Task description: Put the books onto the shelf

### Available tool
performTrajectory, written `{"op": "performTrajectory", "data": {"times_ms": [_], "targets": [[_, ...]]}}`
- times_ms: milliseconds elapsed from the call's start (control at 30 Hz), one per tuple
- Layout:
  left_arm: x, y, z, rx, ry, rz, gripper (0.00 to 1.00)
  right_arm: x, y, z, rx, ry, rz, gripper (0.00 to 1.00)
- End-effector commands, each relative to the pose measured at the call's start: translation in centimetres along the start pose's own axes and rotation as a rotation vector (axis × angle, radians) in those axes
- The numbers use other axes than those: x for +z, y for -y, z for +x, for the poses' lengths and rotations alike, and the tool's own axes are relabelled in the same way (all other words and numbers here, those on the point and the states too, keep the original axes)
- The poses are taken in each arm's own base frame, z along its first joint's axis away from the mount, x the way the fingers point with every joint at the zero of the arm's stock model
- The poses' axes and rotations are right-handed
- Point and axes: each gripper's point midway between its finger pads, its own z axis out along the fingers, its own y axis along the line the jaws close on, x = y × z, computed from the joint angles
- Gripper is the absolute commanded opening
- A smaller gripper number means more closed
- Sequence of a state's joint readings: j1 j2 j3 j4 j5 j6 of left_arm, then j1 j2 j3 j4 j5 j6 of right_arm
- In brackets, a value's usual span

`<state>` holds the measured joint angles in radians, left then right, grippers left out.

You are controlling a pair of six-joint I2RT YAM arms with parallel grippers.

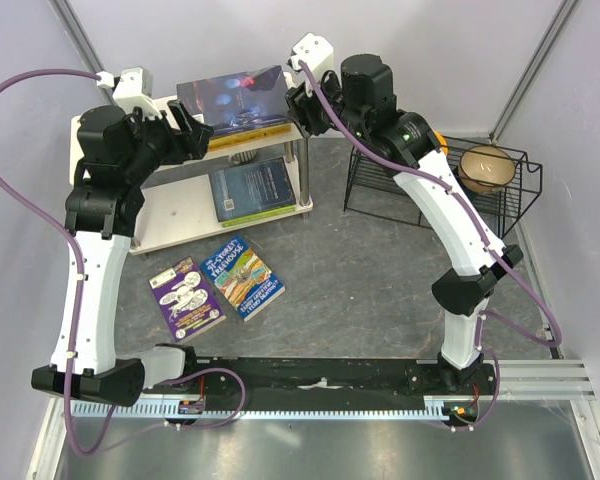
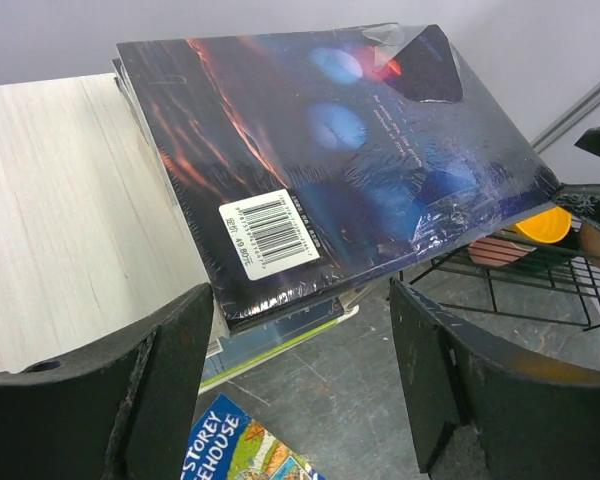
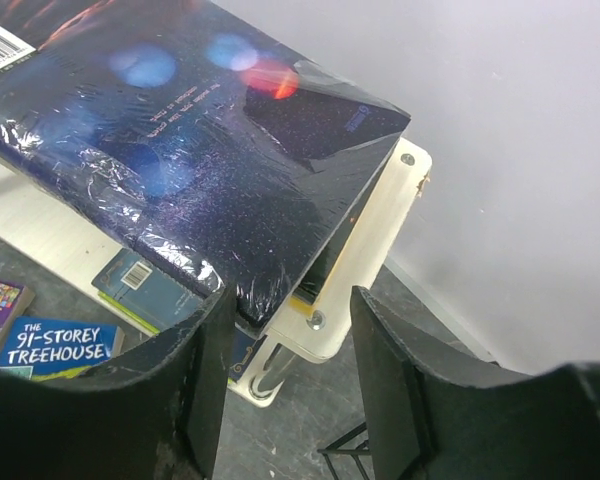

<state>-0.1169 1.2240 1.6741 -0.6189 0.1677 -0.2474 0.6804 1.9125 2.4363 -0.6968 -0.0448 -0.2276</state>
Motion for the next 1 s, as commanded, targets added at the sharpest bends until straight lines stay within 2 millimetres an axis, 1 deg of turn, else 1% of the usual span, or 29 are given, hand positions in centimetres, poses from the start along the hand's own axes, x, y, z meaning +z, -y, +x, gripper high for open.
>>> {"op": "performTrajectory", "data": {"times_ms": [0,33,133,200,300,500,567,733,967], "targets": [[-0.2,1.1,-2.1,-0.026,0.060,0.046,0.77,-1.3,-0.3,-2.4,0.016,0.079,-0.033,0.59],[-0.3,1.1,-2.0,-0.028,0.058,0.045,0.77,-1.3,-0.4,-2.4,0.016,0.080,-0.036,0.62],[-0.3,1.1,-2.1,-0.035,0.061,0.045,0.76,-0.9,-0.7,-1.5,0.024,0.059,-0.047,0.69],[-0.3,1.1,-2.1,-0.038,0.063,0.045,0.76,-0.6,-0.9,-0.9,0.028,0.042,-0.053,0.69],[-0.2,1.1,-2.1,-0.041,0.064,0.043,0.75,0.0,-1.1,0.0,0.039,0.021,-0.057,0.68],[-0.2,1.1,-2.3,-0.043,0.068,0.044,0.75,0.7,-0.9,0.5,0.045,0.014,-0.059,0.62],[-0.1,1.1,-2.3,-0.044,0.069,0.044,0.75,0.7,-0.8,0.3,0.045,0.020,-0.059,0.58],[0.1,1.1,-2.4,-0.042,0.071,0.045,0.75,1.1,-0.5,-0.2,0.047,0.038,-0.051,0.54],[0.8,1.0,-2.9,-0.046,0.080,0.038,0.75,1.6,-0.4,-0.6,0.052,0.055,-0.047,0.52]]}}
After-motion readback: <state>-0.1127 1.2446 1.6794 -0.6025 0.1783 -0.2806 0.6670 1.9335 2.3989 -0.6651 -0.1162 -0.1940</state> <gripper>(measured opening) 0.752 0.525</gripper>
